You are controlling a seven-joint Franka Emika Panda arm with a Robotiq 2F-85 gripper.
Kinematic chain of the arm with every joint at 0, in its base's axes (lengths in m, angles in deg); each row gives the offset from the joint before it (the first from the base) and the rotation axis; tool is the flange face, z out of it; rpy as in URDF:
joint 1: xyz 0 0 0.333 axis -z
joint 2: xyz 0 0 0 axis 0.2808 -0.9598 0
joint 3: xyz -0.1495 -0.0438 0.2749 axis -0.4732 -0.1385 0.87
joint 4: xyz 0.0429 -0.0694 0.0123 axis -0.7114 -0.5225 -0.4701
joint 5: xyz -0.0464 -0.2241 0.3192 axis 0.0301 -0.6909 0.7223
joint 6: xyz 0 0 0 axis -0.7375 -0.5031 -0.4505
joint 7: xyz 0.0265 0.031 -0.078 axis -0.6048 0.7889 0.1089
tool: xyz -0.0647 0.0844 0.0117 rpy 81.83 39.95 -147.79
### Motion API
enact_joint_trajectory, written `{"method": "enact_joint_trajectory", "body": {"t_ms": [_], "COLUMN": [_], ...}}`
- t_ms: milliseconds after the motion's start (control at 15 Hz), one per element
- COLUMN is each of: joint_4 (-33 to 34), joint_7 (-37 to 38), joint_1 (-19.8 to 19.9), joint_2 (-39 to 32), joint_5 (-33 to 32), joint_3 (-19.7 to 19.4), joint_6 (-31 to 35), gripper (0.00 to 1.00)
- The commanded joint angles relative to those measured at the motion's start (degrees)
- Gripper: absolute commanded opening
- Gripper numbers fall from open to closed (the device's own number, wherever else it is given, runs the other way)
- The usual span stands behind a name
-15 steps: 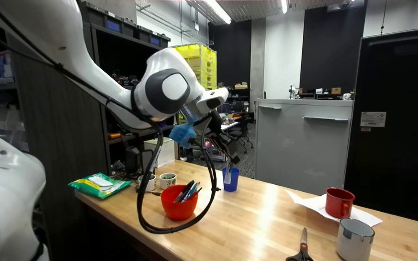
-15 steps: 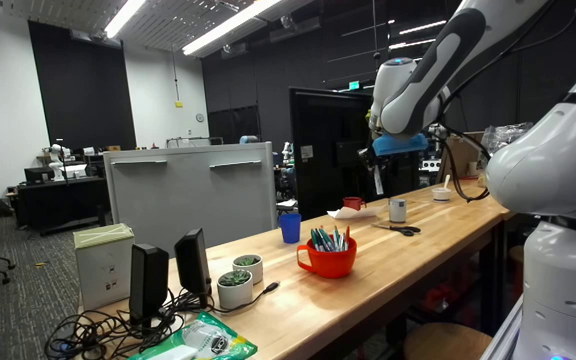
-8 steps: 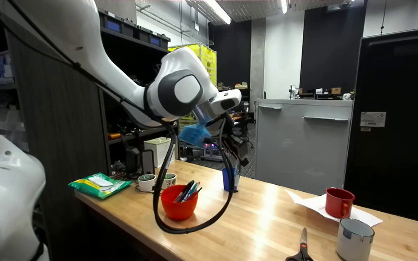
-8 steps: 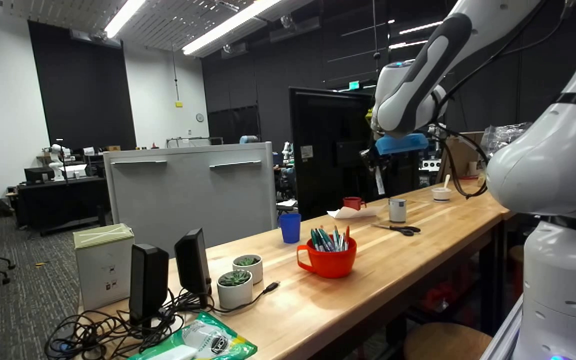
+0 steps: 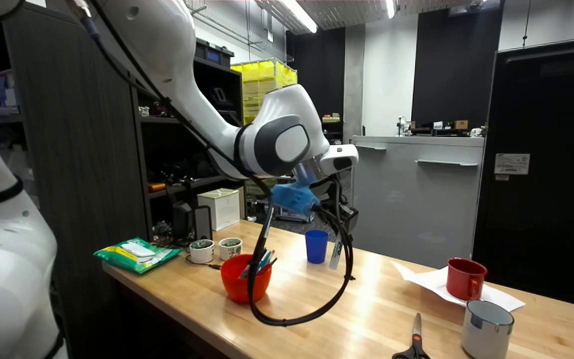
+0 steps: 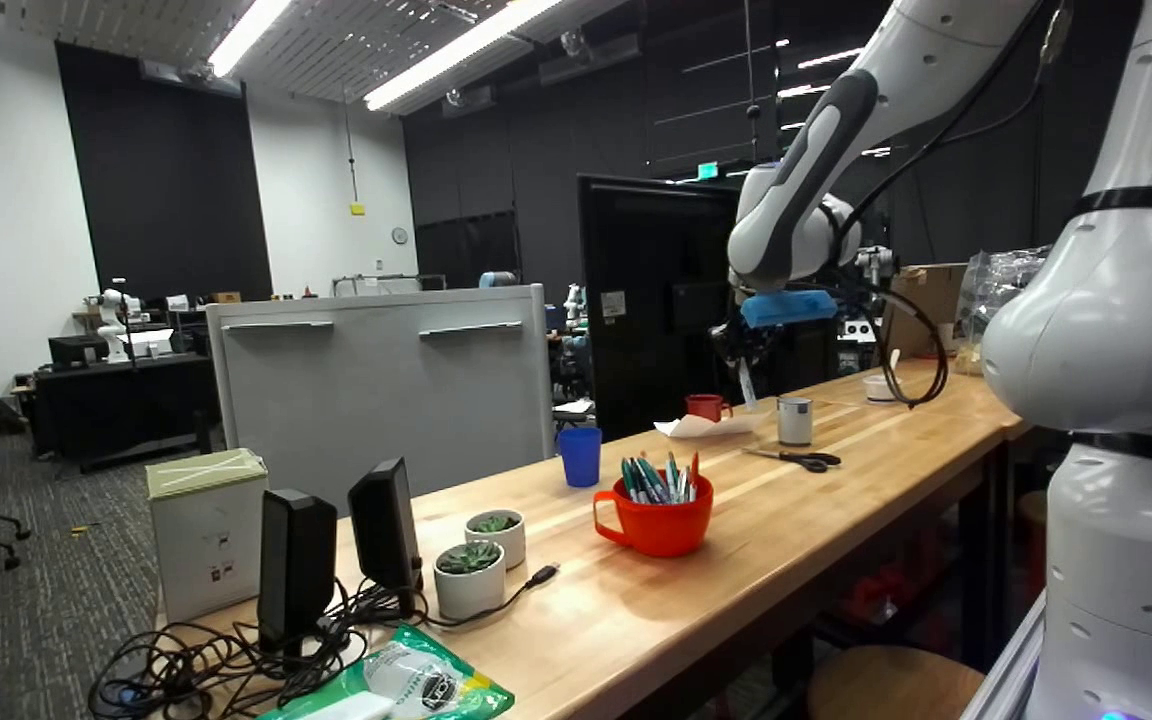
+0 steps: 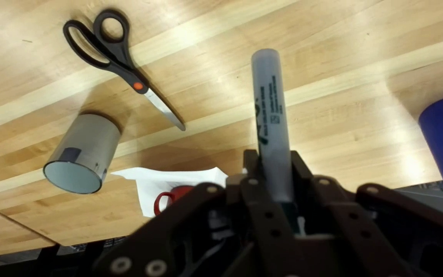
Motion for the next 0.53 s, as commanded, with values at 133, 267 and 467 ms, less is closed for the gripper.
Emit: {"method": "enact_joint_trajectory", "body": {"t_ms": [133,267,467], "joint_4": [5.5,7.0,9.1], "joint_7": [-1.8,-1.7,-1.1], "joint_1": [-3.8,-4.5,-5.3], "joint_2": [-7.4,-9.3,-11.8], "joint_5": [1.1,0.9,-0.1], "joint_3": [-2.1,-2.6,-3.3], "joint_6": [-3.1,-3.9,-5.6], "gripper": [0.05,0.05,0.05]}}
